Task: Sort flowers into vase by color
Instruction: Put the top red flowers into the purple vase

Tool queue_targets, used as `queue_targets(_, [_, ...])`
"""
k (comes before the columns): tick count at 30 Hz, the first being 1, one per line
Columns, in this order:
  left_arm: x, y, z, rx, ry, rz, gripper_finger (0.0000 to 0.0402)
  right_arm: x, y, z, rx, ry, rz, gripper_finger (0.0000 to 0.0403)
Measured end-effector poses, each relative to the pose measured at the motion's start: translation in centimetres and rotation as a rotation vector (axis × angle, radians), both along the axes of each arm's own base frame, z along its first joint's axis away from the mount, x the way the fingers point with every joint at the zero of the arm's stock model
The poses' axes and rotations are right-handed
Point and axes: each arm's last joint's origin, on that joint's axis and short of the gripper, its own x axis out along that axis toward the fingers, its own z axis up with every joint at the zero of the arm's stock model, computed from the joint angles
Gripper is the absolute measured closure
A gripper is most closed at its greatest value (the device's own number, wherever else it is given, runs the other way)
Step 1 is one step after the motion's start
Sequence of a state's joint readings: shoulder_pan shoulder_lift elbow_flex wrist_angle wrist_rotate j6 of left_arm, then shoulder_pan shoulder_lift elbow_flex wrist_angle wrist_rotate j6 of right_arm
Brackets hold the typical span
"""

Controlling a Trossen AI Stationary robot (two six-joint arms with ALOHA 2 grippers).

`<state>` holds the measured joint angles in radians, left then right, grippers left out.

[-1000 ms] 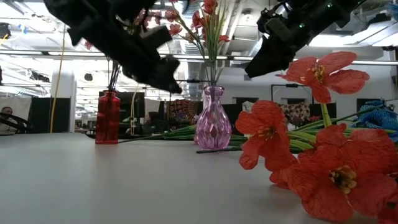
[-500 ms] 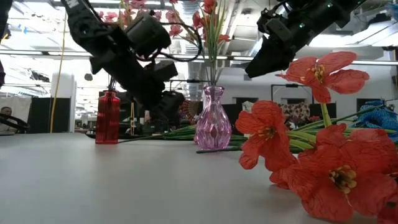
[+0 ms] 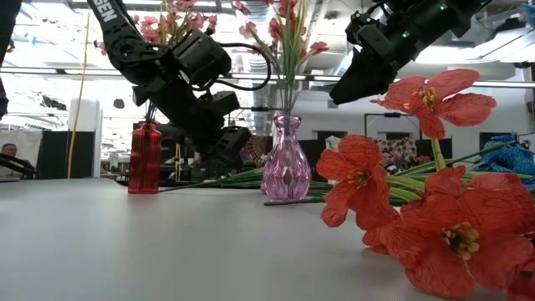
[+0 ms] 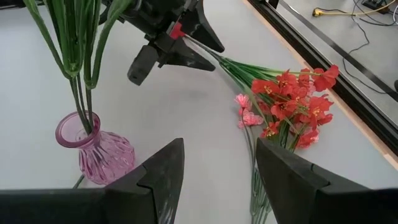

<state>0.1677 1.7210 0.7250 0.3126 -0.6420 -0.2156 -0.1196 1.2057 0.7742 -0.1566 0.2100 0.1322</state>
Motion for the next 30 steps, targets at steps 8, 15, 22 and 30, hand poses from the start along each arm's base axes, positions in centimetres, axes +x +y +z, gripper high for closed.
queue_targets(8, [1.2,0.5,1.5,-0.001,0.011,-0.004,0.0246,0.0,0.0,0.0,0.000,0.000,0.000,0.0177])
queue_targets(15, [2.2,1.9,3.2,-0.030,0.074,-0.005,0.0246,0.0,0.0,0.0,0.000,0.000,0.000,0.0177])
queue_targets(22, [2.1,2.7,3.4,-0.048,0.070,0.002,0.0246,0.0,0.0,0.0,0.000,0.000,0.000,0.0177])
queue_targets(30, [1.8,3.6,3.2,-0.083,0.076,0.007,0.0246,0.0,0.0,0.0,0.000,0.000,0.000,0.0177])
